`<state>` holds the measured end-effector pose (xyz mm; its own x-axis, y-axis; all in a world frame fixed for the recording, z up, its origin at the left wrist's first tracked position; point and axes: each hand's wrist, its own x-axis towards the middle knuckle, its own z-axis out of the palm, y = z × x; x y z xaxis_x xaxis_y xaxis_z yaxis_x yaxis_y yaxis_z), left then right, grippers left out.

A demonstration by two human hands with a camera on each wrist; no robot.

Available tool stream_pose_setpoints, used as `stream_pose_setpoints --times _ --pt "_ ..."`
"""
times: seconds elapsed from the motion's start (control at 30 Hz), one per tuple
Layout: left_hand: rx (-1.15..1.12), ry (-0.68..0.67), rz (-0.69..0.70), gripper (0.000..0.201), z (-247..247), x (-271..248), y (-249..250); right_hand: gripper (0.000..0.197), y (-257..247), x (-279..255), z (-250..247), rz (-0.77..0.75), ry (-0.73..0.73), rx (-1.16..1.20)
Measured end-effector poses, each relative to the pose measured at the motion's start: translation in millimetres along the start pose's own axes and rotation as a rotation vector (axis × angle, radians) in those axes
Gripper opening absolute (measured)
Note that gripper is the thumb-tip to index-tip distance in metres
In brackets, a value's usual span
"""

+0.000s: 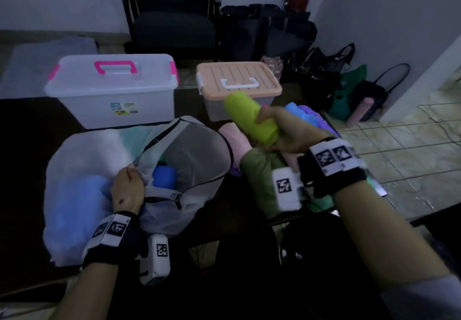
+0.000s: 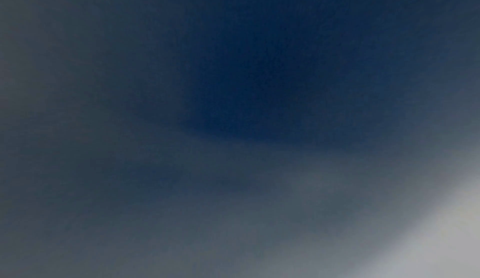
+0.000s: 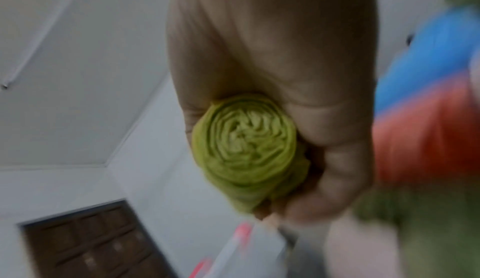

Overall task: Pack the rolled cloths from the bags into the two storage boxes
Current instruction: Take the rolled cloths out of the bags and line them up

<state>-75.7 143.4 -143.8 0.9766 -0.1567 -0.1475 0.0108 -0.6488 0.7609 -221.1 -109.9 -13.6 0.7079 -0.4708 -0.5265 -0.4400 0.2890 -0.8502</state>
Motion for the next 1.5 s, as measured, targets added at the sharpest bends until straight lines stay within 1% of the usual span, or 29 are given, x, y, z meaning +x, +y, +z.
stream_pose_setpoints --times 0.03,0.07,0.13,0.2,0.27,0.3,0.37,0.47,0.53,0.6,0.63,0.7,0.77,0.87,0.93,1.0,1.13,1.17,1.23,1.27,1.33,1.4,1.5 --pt "0.012 -0.002 0.005 0.042 1.4 0.5 0.4 0.016 -7.8 -0.9 -17.4 -0.045 0.101 -0.029" --pt "0.026 -0.008 0.02 0.039 3.1 0.8 1.3 0.015 -15.8 -1.1 -33.8 -0.096 0.234 -0.095" --pt "0.069 -0.031 0.052 0.03 6.9 1.0 3.8 0.009 -29.1 -2.3 -64.3 -0.159 0.458 -0.259" --pt "0.127 -0.055 0.087 0.027 12.1 0.4 6.4 0.012 -34.7 0.5 -92.7 -0.156 0.564 -0.379" --pt "0.167 -0.072 0.101 0.025 16.4 -0.4 8.6 0.012 -31.7 6.3 -114.9 -0.122 0.61 -0.454" --pt "0.177 -0.077 0.099 0.025 17.6 -1.1 9.7 0.015 -28.3 12.7 -124.7 -0.09 0.63 -0.511" --pt "0.168 -0.074 0.079 0.026 18.4 -1.7 10.8 0.025 -20.6 26.9 -136.9 -0.06 0.635 -0.622" --pt "0.203 -0.086 0.09 0.025 18.2 -0.6 9.3 0.042 -11.8 47.1 -142.6 -0.004 0.581 -0.779" --pt "0.21 -0.087 0.081 0.028 18.7 0.9 8.0 0.05 -11.7 50.1 -134.4 -0.037 0.568 -0.857" --pt "0.191 -0.078 0.05 0.033 18.0 -0.7 9.1 0.057 -9.5 52.8 -130.1 -0.06 0.607 -0.918" --pt "0.184 -0.069 0.04 0.035 17.9 -1.5 9.9 0.056 -8.4 52.7 -129.6 -0.045 0.613 -0.961" --pt "0.17 -0.064 0.034 0.037 17.3 -2.7 11.1 0.046 -7.2 54.1 -133.6 0.02 0.57 -1.042" --pt "0.174 -0.068 0.036 0.037 17.3 -2.4 11.5 0.041 -8.1 53.0 -135.8 0.065 0.537 -1.065" --pt "0.163 -0.067 0.031 0.037 17.7 -3.8 13.3 0.038 -9.4 51.8 -136.8 0.029 0.556 -1.115" --pt "0.141 -0.062 0.032 0.037 17.4 -4.9 14.2 0.039 -9.9 52.7 -135.1 0.013 0.545 -1.138" --pt "0.122 -0.058 0.026 0.038 16.7 -5.8 14.6 0.04 -11.3 54.0 -134.2 0.039 0.505 -1.172" --pt "0.084 -0.042 0.013 0.039 15.1 -8.9 16.9 0.042 -7.5 57.9 -138.8 0.129 0.489 -1.151" --pt "0.074 -0.039 0.01 0.04 14.8 -9.7 17.8 0.047 -6.0 58.1 -137.2 0.112 0.497 -1.14" --pt "0.063 -0.041 0.007 0.04 14.1 -10.8 18.8 0.064 -3.7 62.9 -138.9 0.027 0.538 -1.05" --pt "0.057 -0.045 0.006 0.039 13.7 -11.6 19.4 0.063 -3.2 62.3 -138.2 0.008 0.524 -1.041" --pt "0.043 -0.046 0.014 0.036 12.7 -13.4 20.8 0.05 -4.8 60.8 -138.3 0.04 0.472 -1.119" --pt "0.034 -0.042 0.026 0.032 12.2 -14.2 21.1 0.051 -10.7 58.2 -140.3 0.056 0.512 -1.057" --pt "0.036 -0.045 0.042 0.032 12.3 -14.0 19.7 0.053 -12.6 56.1 -146.2 0.053 0.524 -1.113"
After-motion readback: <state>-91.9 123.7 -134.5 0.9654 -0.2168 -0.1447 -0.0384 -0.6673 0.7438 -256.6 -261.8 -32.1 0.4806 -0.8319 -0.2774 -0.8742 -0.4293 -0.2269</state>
